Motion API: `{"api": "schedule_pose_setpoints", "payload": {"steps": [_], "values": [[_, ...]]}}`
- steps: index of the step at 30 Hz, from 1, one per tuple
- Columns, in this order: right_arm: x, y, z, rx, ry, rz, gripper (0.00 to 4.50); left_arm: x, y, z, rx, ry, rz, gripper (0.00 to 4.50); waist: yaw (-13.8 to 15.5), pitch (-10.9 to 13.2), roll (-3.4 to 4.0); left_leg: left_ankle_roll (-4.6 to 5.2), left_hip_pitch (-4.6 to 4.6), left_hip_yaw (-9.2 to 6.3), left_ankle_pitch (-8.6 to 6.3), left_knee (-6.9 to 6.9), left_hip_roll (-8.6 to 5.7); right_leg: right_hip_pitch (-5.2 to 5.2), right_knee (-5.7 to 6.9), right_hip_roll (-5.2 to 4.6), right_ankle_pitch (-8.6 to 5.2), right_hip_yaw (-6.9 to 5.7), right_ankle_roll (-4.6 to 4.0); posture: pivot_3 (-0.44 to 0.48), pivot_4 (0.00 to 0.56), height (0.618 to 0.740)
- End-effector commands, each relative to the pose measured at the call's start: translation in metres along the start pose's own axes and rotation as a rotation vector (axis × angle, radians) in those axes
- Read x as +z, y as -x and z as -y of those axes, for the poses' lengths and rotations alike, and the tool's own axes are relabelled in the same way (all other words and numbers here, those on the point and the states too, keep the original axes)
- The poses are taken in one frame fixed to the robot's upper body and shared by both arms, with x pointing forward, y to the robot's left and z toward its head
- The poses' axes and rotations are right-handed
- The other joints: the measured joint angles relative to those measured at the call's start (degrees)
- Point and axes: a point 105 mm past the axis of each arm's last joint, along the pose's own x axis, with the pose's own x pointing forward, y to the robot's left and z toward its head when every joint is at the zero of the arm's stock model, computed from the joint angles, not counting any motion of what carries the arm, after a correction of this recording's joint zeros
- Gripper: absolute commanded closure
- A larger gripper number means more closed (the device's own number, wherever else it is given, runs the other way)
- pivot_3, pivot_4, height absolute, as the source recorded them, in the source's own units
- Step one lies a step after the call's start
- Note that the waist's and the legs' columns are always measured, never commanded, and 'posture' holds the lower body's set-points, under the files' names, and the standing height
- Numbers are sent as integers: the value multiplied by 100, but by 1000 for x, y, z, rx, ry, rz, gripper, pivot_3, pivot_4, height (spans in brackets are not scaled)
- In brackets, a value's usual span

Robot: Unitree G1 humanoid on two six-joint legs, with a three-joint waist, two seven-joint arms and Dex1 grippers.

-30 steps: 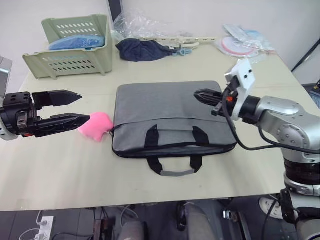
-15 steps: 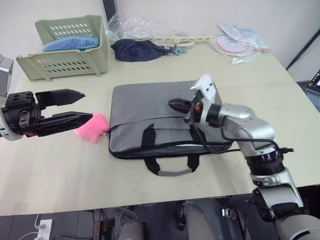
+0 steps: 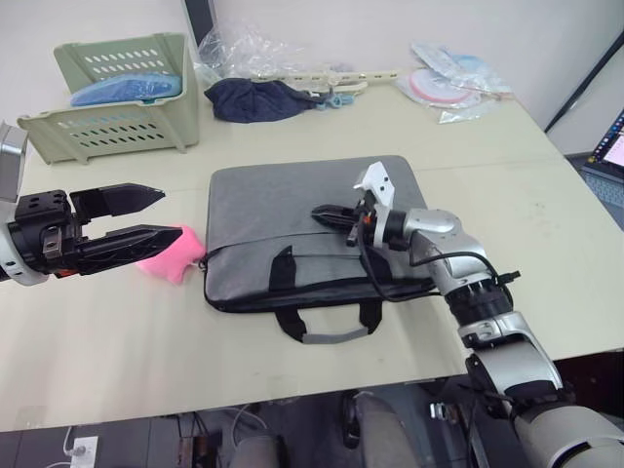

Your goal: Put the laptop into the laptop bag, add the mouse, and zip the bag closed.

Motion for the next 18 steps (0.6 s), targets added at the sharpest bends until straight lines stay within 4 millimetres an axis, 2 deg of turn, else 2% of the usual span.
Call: {"api": "schedule_pose_setpoints", "payload": {"steps": [1,7,12,18], "values": [[-40,0,-12,50,-56,-97,4403,6,3,4,9,-38,17,0,8,-5,-7,0,0,0,0,3,0,2,2,0,0,2,0,0,150,740],[-68,-2,-17,90,-57,-183,4403,3,0,3,12,-35,14,0,8,-32,-41,-1,2,0,0,2,2,12,9,0,-2,5,-3,0,150,740],[-69,-4,-16,94,-57,-185,4403,-1,1,-2,35,-14,29,0,3,-61,-56,-5,12,1,2,2,3,16,14,0,-4,8,-6,0,150,740],[-71,-5,-16,93,-83,-180,4403,-16,11,-16,109,35,38,0,-9,-86,-62,-10,43,5,2,-1,7,22,19,4,-7,13,-13,0,150,740]]}}
